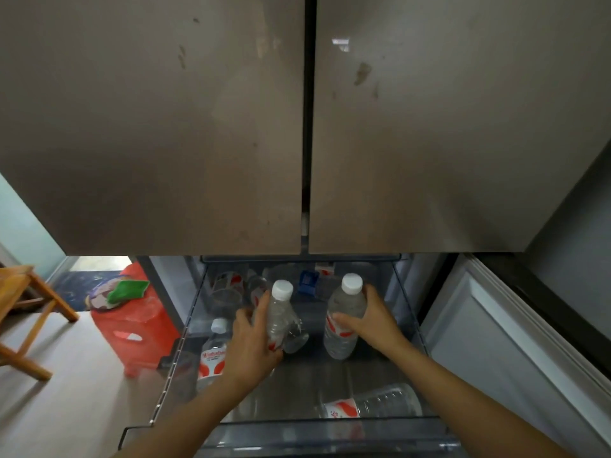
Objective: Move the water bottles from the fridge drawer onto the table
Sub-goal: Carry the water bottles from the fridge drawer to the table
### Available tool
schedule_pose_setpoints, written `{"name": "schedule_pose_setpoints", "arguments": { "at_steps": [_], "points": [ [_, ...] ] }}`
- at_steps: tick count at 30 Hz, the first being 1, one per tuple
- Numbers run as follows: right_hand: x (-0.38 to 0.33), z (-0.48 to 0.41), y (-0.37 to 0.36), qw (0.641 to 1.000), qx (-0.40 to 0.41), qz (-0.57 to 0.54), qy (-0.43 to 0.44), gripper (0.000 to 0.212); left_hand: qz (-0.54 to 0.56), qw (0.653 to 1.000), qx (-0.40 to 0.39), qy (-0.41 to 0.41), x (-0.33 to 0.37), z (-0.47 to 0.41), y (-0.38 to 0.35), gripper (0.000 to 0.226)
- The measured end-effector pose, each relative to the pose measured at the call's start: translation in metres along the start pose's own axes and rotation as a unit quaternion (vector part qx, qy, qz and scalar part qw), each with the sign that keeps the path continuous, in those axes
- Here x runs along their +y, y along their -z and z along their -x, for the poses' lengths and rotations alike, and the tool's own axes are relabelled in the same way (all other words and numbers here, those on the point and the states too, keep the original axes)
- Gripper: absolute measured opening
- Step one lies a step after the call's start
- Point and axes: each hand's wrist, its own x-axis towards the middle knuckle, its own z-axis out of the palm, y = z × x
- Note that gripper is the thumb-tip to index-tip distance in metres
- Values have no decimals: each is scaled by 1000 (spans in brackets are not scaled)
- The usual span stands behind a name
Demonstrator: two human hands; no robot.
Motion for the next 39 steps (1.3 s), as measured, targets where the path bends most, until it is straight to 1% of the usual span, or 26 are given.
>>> {"name": "schedule_pose_setpoints", "arguments": {
  "at_steps": [2, 3, 4, 5, 6, 7, 8, 10, 14, 18, 20, 22, 23, 25, 26, 28, 30, 31, 32, 33, 34, 35, 36, 37, 39],
  "points": [
    [-12, 4, 4, 999, 27, -30, 35, 77, -22, 1000, -3, -8, 1, 3, -1, 101],
    [-19, 5, 7, 997, 47, -14, 55, 75, -32, 999, -5, -14, 0, 5, -2, 99],
    [-25, 5, 11, 994, 66, 37, 81, 68, -33, 999, -4, -22, 0, 6, -3, 100],
    [-32, 5, 15, 983, 78, 124, 110, 59, -28, 999, 0, -33, -2, 8, -3, 102],
    [-39, 6, 18, 962, 72, 226, 132, 53, -25, 999, 6, -47, -4, 8, -1, 106],
    [-45, 7, 19, 938, 55, 310, 143, 51, -29, 998, 9, -59, -6, 8, 1, 109],
    [-49, 8, 19, 920, 37, 361, 147, 52, -36, 997, 10, -64, -9, 8, 4, 111],
    [-53, 10, 19, 903, 23, 403, 146, 55, -45, 997, 17, -66, -13, 8, 11, 111],
    [-63, 10, 17, 883, 45, 439, 162, 50, -74, 995, 11, -70, -26, 6, 26, 119],
    [-67, 15, 3, 888, 53, 425, 170, 48, -98, 991, 0, -88, -32, 8, 32, 116],
    [-70, 21, -7, 893, 54, 407, 183, 49, -106, 988, 16, -107, -27, 13, 36, 109],
    [-73, 25, -18, 895, 67, 398, 192, 49, -92, 989, 40, -107, -19, 19, 42, 99],
    [-75, 25, -24, 892, 74, 402, 191, 48, -81, 987, 69, -121, -15, 19, 45, 90],
    [-79, 24, -33, 886, 77, 420, 180, 48, -47, 979, 119, -156, -10, 20, 51, 67],
    [-81, 23, -38, 884, 78, 426, 174, 47, -22, 977, 131, -165, -9, 18, 54, 55],
    [-82, 23, -44, 882, 78, 436, 161, 47, 32, 982, 117, -141, -4, 14, 57, 42],
    [-84, 25, -43, 880, 83, 444, 147, 46, 88, 989, 64, -97, -2, 10, 57, 37],
    [-84, 25, -39, 878, 84, 450, 139, 45, 92, 990, 55, -87, -1, 8, 57, 32],
    [-85, 25, -33, 876, 83, 459, 127, 44, 82, 992, 58, -81, 0, 7, 58, 29],
    [-85, 24, -27, 873, 76, 468, 114, 41, 37, 993, 77, -88, -1, 6, 59, 37],
    [-85, 22, -18, 871, 66, 477, 97, 38, -21, 987, 99, -124, -4, 4, 59, 47],
    [-83, 20, -10, 869, 50, 485, 80, 34, -71, 977, 113, -165, -7, 3, 60, 49],
    [-81, 18, -3, 867, 35, 493, 63, 31, -136, 962, 125, -200, -8, 1, 62, 46],
    [-77, 17, 4, 864, 24, 500, 51, 30, -173, 958, 95, -207, -7, 2, 66, 42],
    [-68, 19, 16, 861, 25, 507, 41, 34, -213, 962, 31, -169, 0, 0, 73, 40]
  ]
}}
